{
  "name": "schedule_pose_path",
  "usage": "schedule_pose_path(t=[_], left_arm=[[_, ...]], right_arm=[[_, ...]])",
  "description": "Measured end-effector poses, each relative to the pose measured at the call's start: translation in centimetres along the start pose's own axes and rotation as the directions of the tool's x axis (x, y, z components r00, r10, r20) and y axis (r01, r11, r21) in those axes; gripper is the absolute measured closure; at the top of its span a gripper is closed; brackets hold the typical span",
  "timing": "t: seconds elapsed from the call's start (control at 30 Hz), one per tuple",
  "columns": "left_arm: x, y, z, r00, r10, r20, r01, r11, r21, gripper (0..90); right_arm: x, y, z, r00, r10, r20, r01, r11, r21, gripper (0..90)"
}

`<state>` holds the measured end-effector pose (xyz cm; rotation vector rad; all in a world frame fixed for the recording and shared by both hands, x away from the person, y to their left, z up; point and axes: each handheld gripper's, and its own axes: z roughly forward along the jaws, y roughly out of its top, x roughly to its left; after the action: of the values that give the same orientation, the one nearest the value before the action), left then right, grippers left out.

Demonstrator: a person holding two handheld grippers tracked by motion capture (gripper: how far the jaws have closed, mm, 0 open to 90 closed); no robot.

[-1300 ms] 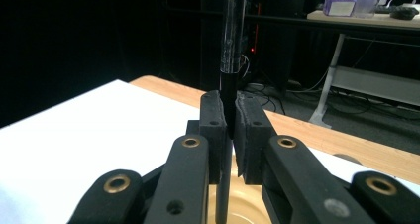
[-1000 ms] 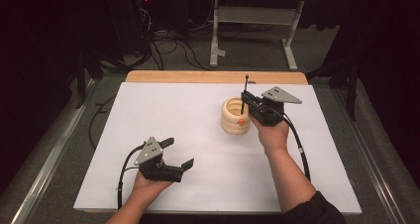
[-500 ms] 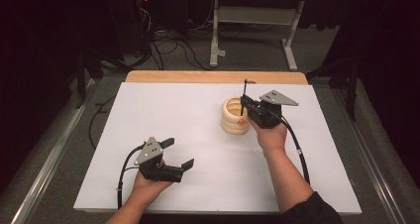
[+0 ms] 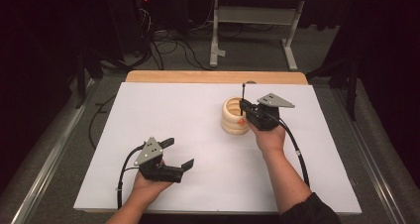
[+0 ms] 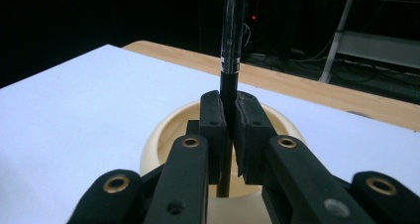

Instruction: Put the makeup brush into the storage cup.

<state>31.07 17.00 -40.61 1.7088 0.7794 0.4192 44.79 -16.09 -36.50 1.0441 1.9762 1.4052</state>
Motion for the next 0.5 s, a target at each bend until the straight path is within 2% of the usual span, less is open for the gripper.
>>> schedule_pose_path(t=[0.5], left_arm=[[-0.03,-0.01,0.06,1.0,0.002,0.001,-0.002,1.0,0.003,2.0]], right_arm=[[-0.3,-0.5,0.29,0.9998,0.021,-0.004,-0.021,0.999,0.026,85.3]])
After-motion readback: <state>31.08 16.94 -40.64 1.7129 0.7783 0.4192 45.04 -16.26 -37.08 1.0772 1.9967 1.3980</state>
